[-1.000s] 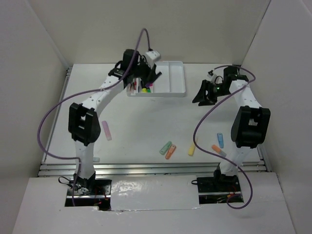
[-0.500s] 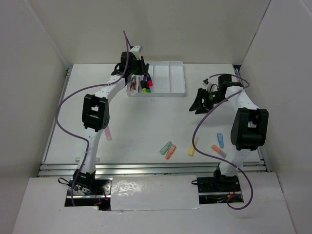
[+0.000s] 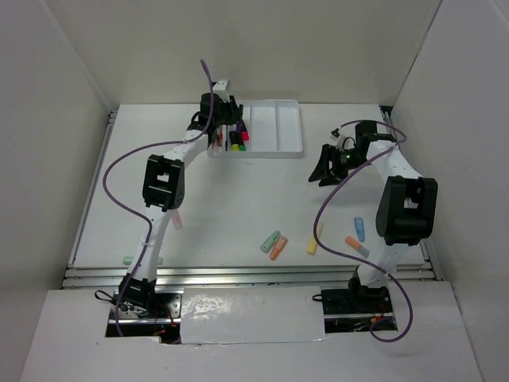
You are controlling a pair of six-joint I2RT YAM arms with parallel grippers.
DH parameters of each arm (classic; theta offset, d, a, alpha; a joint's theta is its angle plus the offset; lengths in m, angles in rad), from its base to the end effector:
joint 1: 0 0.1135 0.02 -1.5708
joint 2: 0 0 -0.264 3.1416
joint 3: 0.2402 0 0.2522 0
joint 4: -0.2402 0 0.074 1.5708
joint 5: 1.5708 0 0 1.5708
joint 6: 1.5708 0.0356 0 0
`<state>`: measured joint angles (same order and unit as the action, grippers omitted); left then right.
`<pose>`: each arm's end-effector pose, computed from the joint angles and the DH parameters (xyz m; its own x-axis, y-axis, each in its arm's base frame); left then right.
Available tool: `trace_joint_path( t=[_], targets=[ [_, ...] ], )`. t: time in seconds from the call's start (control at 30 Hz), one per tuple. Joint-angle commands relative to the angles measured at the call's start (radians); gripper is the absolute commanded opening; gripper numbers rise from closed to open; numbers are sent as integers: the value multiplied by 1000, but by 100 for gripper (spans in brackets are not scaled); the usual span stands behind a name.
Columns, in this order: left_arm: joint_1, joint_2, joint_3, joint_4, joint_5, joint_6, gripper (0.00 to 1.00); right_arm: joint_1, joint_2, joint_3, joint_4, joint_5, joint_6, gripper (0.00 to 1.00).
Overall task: Sort the stationery into containers
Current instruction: Place the pen in the storage box, then pick up the stationery from the corner of the board.
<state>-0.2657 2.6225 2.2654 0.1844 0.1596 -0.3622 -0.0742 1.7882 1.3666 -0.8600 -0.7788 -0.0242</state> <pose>0.5844 -0.1649 0.1963 -0.3004 -0.2808 -0.9115 0.3249 0.8684 -0.3746 0.3542 -0.0013 0.2306 -0.9520 0.0535 -0.3014 -0.1701 0.7262 0.6662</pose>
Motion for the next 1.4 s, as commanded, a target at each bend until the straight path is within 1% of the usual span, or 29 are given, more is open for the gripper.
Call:
trace_joint_path(
  t=[0.0, 0.03, 0.07, 0.17, 0.2, 0.33, 0.37, 0.4, 0.47, 0.5, 0.53, 0.57, 0.6, 0.67, 0.7, 0.73, 0.77, 0.8, 0.83, 0.87, 0.9, 1.0, 1.1, 1.17, 1.23, 1.27, 1.3, 1.33, 1.37],
  targets=[
    [3, 18, 46, 104, -26, 28, 40, 10, -30, 22, 9, 16, -16, 62],
    [3, 14, 43, 109, -26, 29, 46, 10, -41, 19, 9, 21, -17, 62],
    [3, 11, 46, 102, -28, 35, 56, 11, -49, 17, 9, 32, -17, 62],
    [3, -21, 39, 89, -26, 52, 77, 8, -81, 8, 9, 58, -16, 62],
    [2, -36, 33, 84, -22, 60, 78, 7, -90, 3, 7, 67, -16, 62],
    [2, -198, -53, 50, 7, 117, 77, -6, -170, -9, -31, 130, -52, 61],
    [2, -238, -107, 15, 15, 149, 77, -16, -188, -24, -57, 169, -87, 61],
    [-3, -324, -137, -5, 18, 167, 76, -22, -234, -38, -69, 194, -106, 61],
    [-7, -416, -269, -37, 34, 224, 75, -50, -280, -78, -108, 232, -181, 61],
    [-13, -512, -315, -68, 43, 242, 75, -59, -323, -89, -126, 262, -212, 61],
    [-13, -557, -411, -85, 50, 258, 75, -70, -343, -102, -143, 277, -273, 61],
    [-17, -603, -455, -103, 70, 287, 75, -90, -381, -135, -177, 292, -302, 61],
    [-18, -689, -490, -155, 70, 301, 76, -98, -397, -152, -194, 320, -328, 61],
    [-30, -804, -596, -218, 61, 336, 78, -125, -440, -208, -227, 352, -394, 61],
    [-36, -841, -628, -261, 54, 344, 78, -134, -455, -230, -237, 374, -413, 61],
    [-41, -876, -703, -276, 44, 351, 80, -142, -470, -256, -238, 394, -443, 61],
    [-50, -957, -743, -287, 31, 350, 80, -150, -501, -308, -232, 413, -457, 61],
    [-53, -998, -782, -293, 23, 350, 81, -150, -516, -336, -228, 432, -471, 61],
    [-56, -1039, -864, -293, 15, 350, 81, -151, -526, -359, -225, 462, -494, 61],
    [-63, -1114, -904, -293, -3, 350, 82, -150, -542, -395, -224, 470, -502, 61],
    [-63, -1149, -959, -299, -17, 350, 84, -150, -546, -408, -228, 472, -505, 61],
    [-55, -1220, -1001, -391, -66, 277, 86, -124, -547, -428, -215, 493, -502, 61],
    [-9, -1301, -1075, -462, -57, 235, 86, -70, -550, -437, -168, 518, -484, 61],
    [49, -1371, -1127, -517, -25, 221, 86, -35, -538, -442, -136, 546, -471, 61],
    [112, -1423, -1150, -574, 20, 287, 86, 13, -520, -439, -113, 565, -454, 60],
    [134, -1434, -1162, -648, 99, 448, 85, 34, -515, -437, -108, 567, -445, 60],
    [158, -1444, -1164, -702, 142, 532, 84, 45, -507, -434, -103, 569, -441, 60],
    [221, -1458, -1172, -821, 199, 628, 82, 53, -501, -434, -97, 570, -436, 60],
    [261, -1466, -1173, -894, 271, 842, 81, 60, -500, -432, -94, 570, -427, 60]
  ],
)
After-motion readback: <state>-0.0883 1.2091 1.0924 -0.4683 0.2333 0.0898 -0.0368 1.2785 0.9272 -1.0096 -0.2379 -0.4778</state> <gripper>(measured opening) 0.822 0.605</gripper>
